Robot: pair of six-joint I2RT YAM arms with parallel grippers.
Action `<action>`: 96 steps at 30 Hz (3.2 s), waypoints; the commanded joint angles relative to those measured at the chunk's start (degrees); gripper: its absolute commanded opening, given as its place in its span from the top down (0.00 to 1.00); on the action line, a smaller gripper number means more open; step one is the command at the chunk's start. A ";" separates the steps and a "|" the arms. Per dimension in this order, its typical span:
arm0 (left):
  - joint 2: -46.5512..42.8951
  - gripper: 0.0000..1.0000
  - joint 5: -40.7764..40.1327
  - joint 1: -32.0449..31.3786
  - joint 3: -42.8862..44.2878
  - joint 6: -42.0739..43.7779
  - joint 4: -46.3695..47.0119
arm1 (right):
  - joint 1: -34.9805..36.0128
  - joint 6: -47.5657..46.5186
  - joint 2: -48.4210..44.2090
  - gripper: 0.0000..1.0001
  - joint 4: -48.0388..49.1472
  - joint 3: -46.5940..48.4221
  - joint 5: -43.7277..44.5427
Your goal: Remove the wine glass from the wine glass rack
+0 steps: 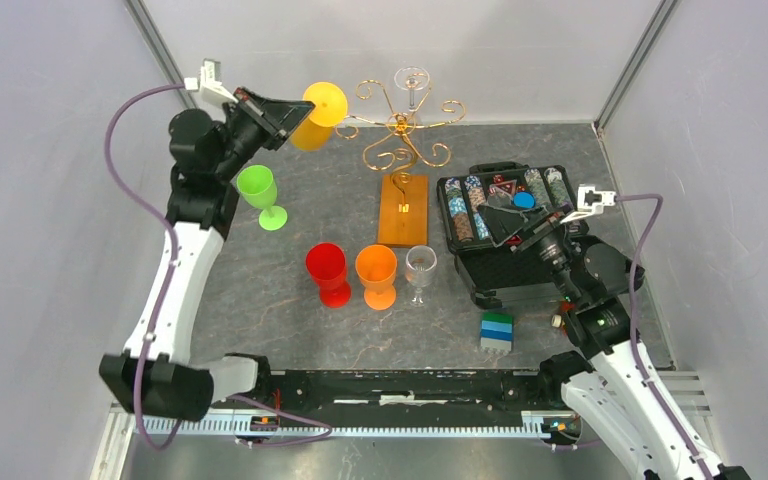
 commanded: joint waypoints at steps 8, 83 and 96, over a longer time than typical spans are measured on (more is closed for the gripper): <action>-16.01 0.98 8.10 -0.09 -8.14 -16.25 17.03 | 4.15 4.87 9.42 0.02 23.26 0.29 -9.95; -40.54 0.07 -8.75 -0.31 -11.97 11.16 -15.09 | 32.95 -19.83 48.66 1.00 28.89 44.42 0.39; -50.35 0.04 -40.53 -0.29 -9.03 28.37 -27.03 | 45.94 -34.87 67.73 1.00 -8.37 65.91 11.15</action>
